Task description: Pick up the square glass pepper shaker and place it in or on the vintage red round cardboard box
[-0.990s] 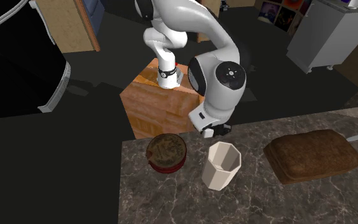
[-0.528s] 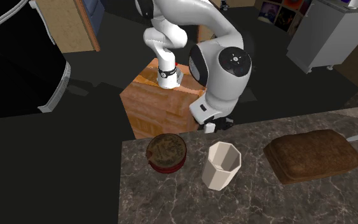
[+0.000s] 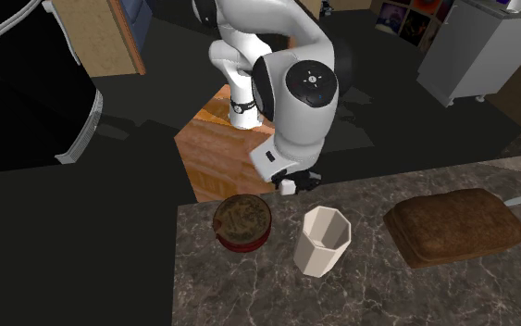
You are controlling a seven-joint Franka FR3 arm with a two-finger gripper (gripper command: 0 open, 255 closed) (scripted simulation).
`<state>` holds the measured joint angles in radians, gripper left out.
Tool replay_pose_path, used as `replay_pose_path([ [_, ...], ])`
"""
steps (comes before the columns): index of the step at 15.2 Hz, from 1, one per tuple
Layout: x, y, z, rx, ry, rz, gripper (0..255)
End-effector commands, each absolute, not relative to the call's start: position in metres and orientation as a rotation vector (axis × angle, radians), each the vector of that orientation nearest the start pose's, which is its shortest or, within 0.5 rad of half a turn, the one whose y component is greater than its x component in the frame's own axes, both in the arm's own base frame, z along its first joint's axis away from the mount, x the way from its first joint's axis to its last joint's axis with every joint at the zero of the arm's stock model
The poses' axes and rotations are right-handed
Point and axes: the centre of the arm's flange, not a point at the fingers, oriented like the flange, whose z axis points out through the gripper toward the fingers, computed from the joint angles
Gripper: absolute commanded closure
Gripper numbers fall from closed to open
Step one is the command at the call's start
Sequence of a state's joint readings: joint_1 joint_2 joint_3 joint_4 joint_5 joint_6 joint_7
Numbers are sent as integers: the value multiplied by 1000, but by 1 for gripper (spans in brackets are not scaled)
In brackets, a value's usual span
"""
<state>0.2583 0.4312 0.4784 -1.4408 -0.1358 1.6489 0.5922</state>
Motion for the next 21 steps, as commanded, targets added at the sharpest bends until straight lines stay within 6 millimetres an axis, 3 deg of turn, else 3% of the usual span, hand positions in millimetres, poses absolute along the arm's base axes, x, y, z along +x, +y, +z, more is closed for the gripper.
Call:
replay_pose_path([
  [1,545,373,450,-3179,-235,282,255],
  [7,599,316,451,-3179,-235,282,255],
  [8,615,299,452,-3179,-235,282,255],
  [21,615,299,383,-3179,-235,282,255],
])
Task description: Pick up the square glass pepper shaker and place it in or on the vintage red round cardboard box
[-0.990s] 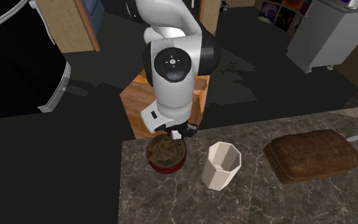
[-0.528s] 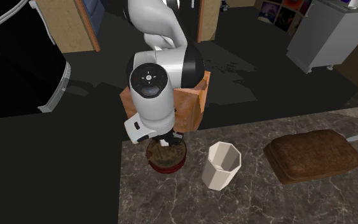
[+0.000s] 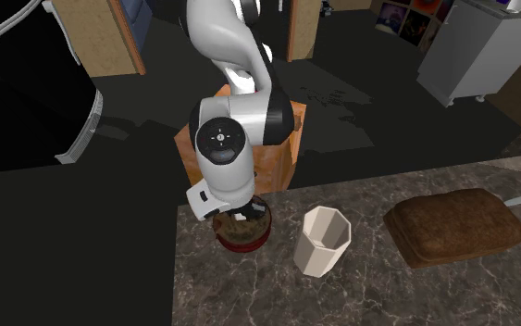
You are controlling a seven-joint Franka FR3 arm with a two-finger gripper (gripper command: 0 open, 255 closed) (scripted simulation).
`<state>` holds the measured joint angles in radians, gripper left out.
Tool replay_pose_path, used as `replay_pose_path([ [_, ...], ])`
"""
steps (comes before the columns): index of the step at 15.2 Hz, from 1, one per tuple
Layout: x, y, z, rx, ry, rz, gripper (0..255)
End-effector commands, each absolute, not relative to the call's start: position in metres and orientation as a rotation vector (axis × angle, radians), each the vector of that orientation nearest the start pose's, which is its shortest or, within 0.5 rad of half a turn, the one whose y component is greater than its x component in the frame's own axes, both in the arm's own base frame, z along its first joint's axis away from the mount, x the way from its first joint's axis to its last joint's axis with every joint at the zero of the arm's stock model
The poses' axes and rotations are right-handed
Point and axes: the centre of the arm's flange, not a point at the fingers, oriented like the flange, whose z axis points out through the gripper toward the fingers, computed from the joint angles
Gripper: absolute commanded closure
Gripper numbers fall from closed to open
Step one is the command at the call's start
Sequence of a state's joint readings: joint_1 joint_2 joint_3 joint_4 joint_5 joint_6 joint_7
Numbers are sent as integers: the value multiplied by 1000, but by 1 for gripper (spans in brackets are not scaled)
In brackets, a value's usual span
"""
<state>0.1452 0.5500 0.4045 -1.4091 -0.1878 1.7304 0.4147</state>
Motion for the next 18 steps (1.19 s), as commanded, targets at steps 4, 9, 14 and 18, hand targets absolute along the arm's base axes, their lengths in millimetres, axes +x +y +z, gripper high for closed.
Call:
replay_pose_path([
  [4,615,299,378,-3179,-235,282,255],
  [9,615,299,378,-3179,-235,283,255],
  [14,615,299,378,-3179,-235,283,0],
  [18,622,302,417,-3179,-235,282,0],
])
